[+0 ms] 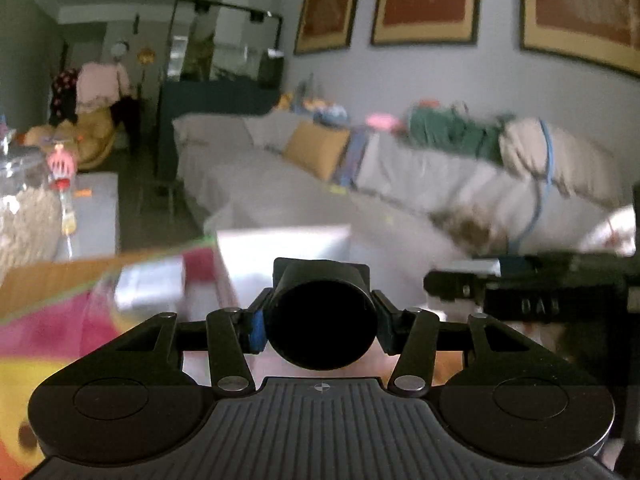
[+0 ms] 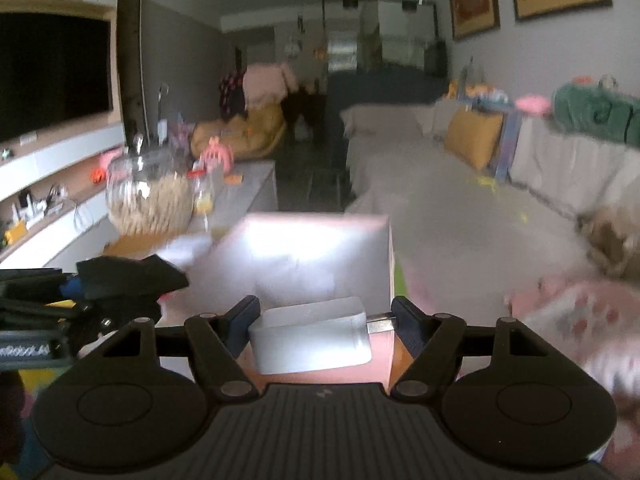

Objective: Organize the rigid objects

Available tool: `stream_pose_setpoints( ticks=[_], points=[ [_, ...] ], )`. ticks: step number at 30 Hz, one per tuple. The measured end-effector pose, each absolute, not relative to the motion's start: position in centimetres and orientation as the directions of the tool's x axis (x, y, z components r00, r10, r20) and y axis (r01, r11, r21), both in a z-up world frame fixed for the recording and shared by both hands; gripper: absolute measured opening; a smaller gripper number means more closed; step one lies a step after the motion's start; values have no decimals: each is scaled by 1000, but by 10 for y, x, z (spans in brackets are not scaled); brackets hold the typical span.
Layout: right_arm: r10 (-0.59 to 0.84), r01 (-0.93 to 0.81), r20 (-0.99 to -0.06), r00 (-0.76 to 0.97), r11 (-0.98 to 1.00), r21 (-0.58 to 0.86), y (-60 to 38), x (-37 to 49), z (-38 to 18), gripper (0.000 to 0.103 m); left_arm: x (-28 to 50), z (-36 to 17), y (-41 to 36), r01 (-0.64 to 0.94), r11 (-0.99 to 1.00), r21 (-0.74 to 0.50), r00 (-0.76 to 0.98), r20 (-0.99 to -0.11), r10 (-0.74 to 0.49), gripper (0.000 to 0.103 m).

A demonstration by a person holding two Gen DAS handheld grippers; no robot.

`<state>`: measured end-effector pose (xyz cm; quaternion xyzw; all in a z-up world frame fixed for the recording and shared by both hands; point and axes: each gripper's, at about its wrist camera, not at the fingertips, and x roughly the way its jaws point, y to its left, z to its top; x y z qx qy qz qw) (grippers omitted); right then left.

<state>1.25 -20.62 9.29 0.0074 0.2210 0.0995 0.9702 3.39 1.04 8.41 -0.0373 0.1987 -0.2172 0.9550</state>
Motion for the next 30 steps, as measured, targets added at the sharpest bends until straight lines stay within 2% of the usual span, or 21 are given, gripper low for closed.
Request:
stream_pose_setpoints(
  ticks=[2, 3, 5, 7, 9, 11, 14, 18, 27, 30],
  points=[
    [190, -178, -387, 902, 982, 68, -206, 31, 104, 73, 71, 91, 7, 386, 898, -209, 823, -362, -438, 56],
    [182, -165, -373, 910, 983, 77, -206, 41, 108, 73, 87, 90, 3, 376, 901, -215, 811, -394, -433, 56],
    [151, -131, -378, 913, 988, 78, -205, 55, 112, 73, 126, 79, -12, 337, 927, -166, 741, -560, -370, 54],
    [128, -107, -384, 915, 991, 77, -205, 59, 109, 73, 140, 64, -20, 338, 932, -134, 710, -614, -346, 54],
    [142, -122, -395, 908, 990, 76, -206, 51, 99, 73, 138, 57, -19, 337, 934, -121, 722, -603, -339, 53],
    [138, -125, -420, 897, 990, 59, -207, 42, 84, 74, 127, 55, -14, 325, 938, -123, 753, -566, -335, 47],
    [147, -139, -482, 863, 989, 54, -206, 32, 60, 74, 104, 60, 0, 325, 936, -138, 787, -510, -349, 47],
    [166, -171, -548, 819, 984, 43, -198, 25, 34, 74, 73, 71, 28, 317, 940, -123, 808, -484, -336, 47],
    [188, -212, -576, 796, 977, 25, -182, 16, 16, 74, 11, 61, 106, 234, 965, -116, 782, -567, -258, 47],
    [191, -225, -581, 791, 974, 14, -178, 13, 14, 74, -11, 51, 120, 213, 974, -81, 767, -603, -218, 47]
  ],
)
